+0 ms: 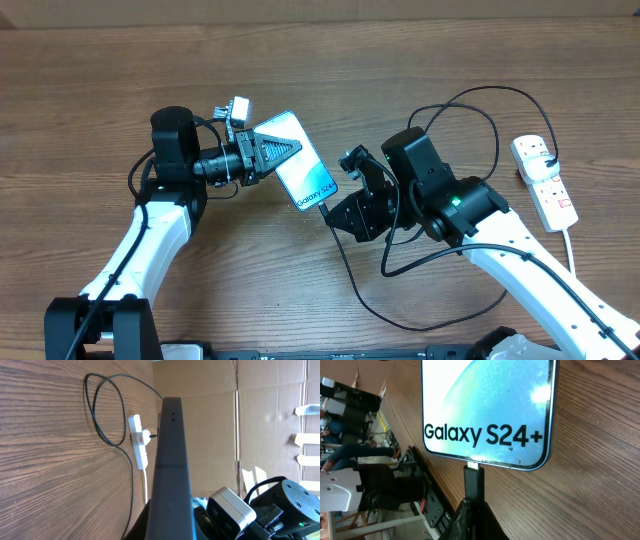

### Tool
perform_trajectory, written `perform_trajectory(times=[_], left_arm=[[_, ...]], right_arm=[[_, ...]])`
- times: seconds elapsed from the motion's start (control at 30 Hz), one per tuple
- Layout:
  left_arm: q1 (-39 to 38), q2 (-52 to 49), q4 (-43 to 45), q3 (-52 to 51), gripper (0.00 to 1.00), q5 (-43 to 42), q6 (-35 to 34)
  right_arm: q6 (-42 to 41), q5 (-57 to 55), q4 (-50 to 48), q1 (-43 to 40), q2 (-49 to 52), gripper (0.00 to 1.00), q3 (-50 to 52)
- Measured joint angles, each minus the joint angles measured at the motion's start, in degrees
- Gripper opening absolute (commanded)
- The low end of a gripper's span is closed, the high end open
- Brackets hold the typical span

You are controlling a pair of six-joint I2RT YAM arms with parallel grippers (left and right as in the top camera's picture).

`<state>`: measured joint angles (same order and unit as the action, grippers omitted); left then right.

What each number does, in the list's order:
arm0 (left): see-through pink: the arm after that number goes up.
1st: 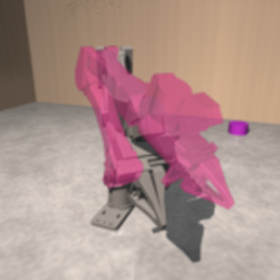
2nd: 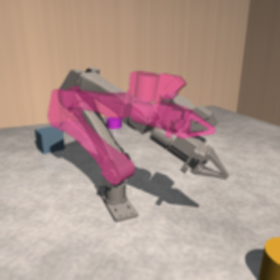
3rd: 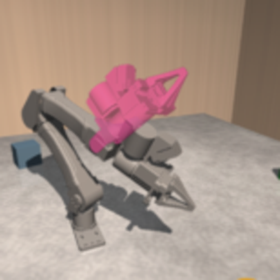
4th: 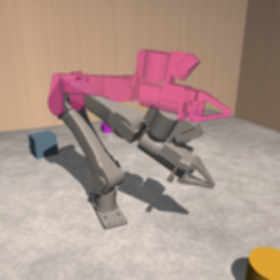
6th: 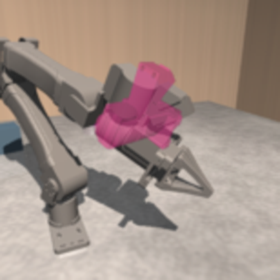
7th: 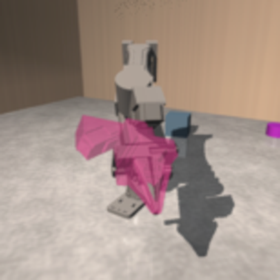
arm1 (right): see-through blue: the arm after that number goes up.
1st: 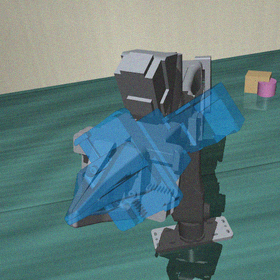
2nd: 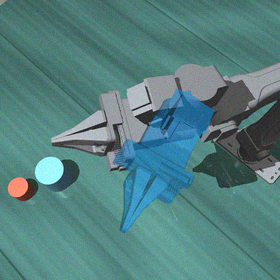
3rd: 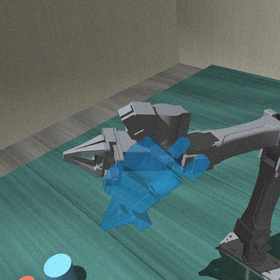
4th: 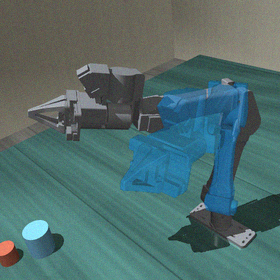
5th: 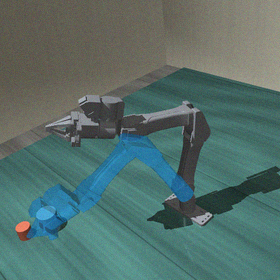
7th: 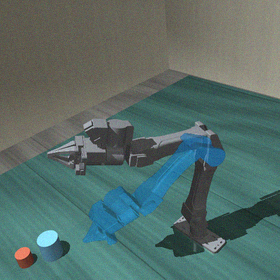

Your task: Plug charger to phone and switch on socket

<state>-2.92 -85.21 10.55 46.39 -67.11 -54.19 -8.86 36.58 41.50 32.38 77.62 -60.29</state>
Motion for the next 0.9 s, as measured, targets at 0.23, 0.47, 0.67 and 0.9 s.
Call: perform_trajectory(times=[0.23, 0.47, 0.67, 0.9], left_arm=[[0.0, 0.0, 0.52, 0.17, 0.04, -0.87, 4.87], [-0.72, 0.0, -0.17, 0.2, 0.04, -1.75, 6.86], [-1.2, 0.0, -0.59, 0.2, 0.04, 2.12, 6.29], [-1.2, 0.0, -0.68, 0.17, 0.05, 8.15, 4.2]], right_arm=[[-0.11, -0.63, -1.18, 0.02, 0.13, 0.06, 0.02], [-0.42, -0.9, -1.75, 0.11, 0.26, 0.38, 0.02], [-0.07, -1.75, 2.54, 0.11, 0.28, 0.47, 0.02], [-0.11, -7.52, 3.02, 0.83, 0.28, 0.46, 0.02]])
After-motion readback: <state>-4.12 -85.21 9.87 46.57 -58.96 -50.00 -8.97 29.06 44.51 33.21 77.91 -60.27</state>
